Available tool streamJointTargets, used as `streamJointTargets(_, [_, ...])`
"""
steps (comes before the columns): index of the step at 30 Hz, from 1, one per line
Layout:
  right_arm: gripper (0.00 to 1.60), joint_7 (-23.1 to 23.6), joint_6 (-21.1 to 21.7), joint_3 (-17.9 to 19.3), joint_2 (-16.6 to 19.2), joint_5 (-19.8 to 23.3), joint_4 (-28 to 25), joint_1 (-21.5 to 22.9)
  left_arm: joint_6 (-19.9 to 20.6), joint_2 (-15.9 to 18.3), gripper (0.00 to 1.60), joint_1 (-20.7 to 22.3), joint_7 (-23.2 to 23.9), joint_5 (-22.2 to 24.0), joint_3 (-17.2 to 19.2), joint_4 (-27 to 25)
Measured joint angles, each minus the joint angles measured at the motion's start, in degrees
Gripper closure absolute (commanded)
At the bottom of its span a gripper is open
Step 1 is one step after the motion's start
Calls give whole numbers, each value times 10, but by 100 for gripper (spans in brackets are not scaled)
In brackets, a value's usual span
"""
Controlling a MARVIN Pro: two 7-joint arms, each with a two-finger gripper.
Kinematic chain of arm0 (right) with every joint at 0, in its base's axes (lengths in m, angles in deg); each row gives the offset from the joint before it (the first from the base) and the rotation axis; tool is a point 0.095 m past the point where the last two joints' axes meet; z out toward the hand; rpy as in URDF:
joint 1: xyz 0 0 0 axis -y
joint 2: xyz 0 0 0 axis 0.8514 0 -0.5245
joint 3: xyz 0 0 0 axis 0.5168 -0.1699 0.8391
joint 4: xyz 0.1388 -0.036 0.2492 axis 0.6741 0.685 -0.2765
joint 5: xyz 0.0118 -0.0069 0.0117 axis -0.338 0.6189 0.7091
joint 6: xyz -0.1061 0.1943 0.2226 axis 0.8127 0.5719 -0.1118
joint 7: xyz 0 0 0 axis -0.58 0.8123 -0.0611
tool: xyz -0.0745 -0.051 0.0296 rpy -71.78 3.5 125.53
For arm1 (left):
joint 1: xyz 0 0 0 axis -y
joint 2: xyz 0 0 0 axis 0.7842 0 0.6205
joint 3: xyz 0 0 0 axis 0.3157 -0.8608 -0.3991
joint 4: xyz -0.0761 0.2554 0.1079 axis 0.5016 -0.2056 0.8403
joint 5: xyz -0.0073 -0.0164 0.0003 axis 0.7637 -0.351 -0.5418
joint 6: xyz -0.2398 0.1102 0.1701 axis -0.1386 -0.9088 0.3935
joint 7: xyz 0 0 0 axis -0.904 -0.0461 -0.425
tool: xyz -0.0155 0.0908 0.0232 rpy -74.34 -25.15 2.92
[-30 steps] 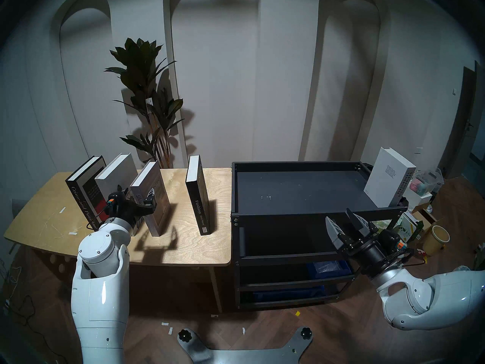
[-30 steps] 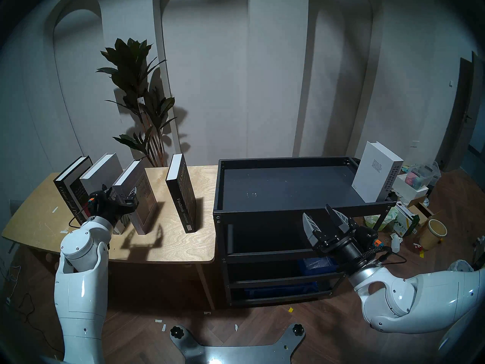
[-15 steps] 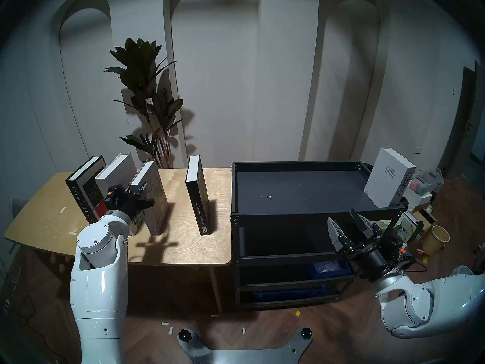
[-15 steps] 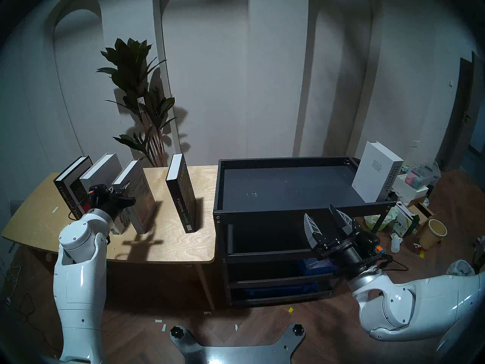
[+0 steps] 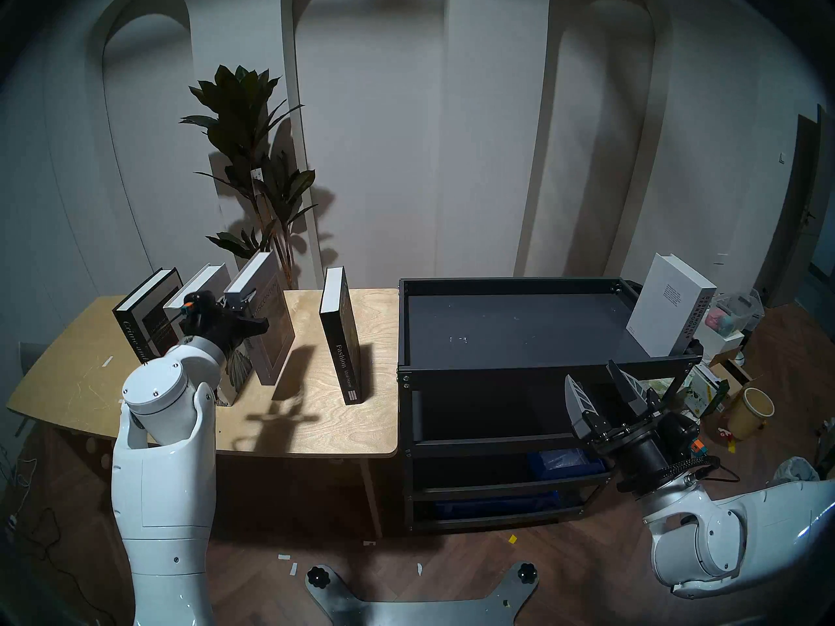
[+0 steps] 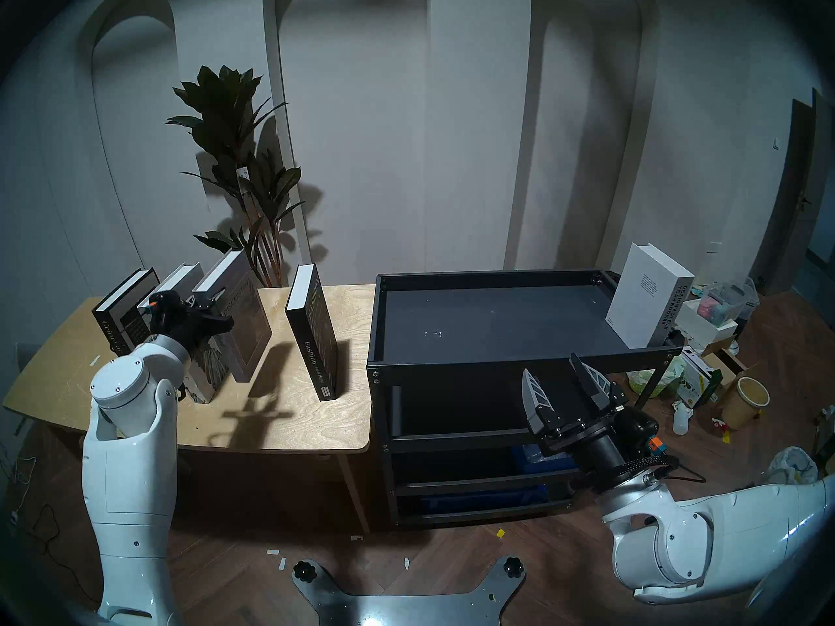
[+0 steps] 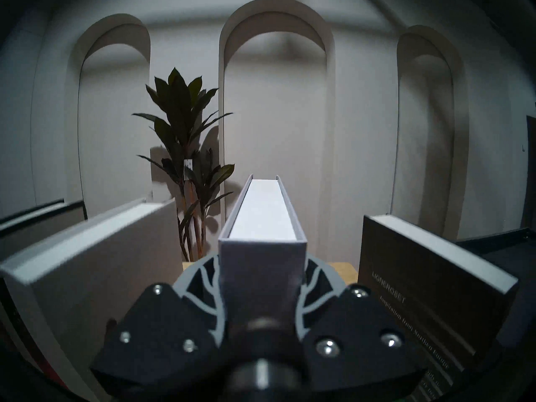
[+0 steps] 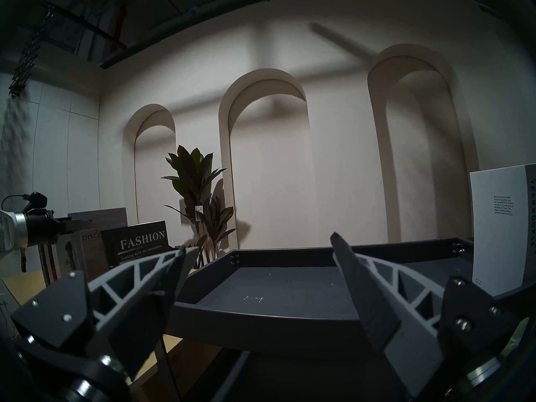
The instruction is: Move the books from the display table onto the shelf, standing them upright with spines facing out and tallest at one end
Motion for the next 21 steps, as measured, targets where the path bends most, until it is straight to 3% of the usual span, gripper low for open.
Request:
streamJointTargets(12, [0,-19,5,-9,0,-40,-26,-13,65,4,160,55,-43,7,-19,-78])
streamJointTargets(21, [0,-32,20,-14,0,-66,-42,-20,123,-8,160,97,-78,21,-55,-132])
